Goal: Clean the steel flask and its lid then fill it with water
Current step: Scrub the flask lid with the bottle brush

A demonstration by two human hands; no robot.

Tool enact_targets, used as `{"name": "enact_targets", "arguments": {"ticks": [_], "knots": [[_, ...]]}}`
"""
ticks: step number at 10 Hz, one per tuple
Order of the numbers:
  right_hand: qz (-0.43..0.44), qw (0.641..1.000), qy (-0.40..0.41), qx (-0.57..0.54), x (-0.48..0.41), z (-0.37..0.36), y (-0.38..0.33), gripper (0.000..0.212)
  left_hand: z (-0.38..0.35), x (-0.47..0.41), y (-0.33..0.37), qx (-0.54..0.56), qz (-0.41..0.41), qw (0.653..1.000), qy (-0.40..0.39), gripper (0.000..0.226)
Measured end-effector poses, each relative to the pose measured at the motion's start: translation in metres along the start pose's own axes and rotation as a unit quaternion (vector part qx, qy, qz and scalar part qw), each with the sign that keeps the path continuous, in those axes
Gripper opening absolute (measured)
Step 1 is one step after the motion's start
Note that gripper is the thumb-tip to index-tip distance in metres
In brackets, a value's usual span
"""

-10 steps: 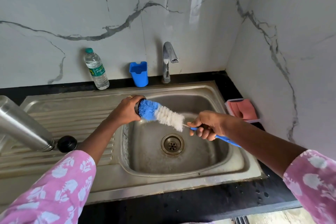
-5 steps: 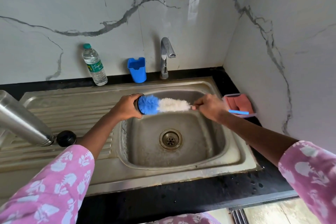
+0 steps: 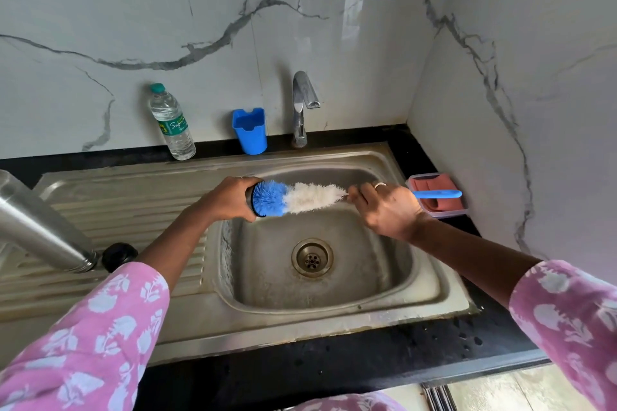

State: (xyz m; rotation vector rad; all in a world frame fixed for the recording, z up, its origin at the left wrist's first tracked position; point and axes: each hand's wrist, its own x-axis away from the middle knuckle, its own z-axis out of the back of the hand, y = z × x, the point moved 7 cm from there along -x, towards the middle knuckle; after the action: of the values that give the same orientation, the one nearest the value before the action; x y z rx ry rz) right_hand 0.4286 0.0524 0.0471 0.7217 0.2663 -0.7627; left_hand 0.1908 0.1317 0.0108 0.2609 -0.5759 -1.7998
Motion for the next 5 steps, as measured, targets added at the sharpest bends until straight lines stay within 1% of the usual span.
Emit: {"name": "enact_targets", "arguments": {"ticks": [1, 2, 3, 4, 5], "knots": [[-0.075, 0.993, -0.042, -0.075, -0.005, -0.010, 0.011, 0.014, -0.006, 0.002, 0.002, 0.008, -0.002, 1.000, 0.000, 0.079], [-0.318, 0.851, -0.277, -0.311, 0.001, -0.044, 0.023, 0.017, -0.001, 0.003, -0.001, 0.021, -0.011, 0.998, 0.055, 0.075], [-0.467, 0.482, -0.411, -0.617, 0.026, -0.060, -0.007, 0.025, 0.003, 0.000, -0.001, 0.005, -0.039, 0.997, 0.072, 0.076], [-0.477, 0.398, -0.456, -0.637, 0.035, -0.058, -0.024, 0.028, 0.000, -0.003, 0.001, -0.026, -0.056, 0.997, 0.049, 0.078], [-0.343, 0.812, -0.334, -0.334, 0.014, -0.052, 0.013, 0.023, -0.002, -0.003, -0.002, -0.009, -0.043, 0.998, 0.053, 0.078]]}}
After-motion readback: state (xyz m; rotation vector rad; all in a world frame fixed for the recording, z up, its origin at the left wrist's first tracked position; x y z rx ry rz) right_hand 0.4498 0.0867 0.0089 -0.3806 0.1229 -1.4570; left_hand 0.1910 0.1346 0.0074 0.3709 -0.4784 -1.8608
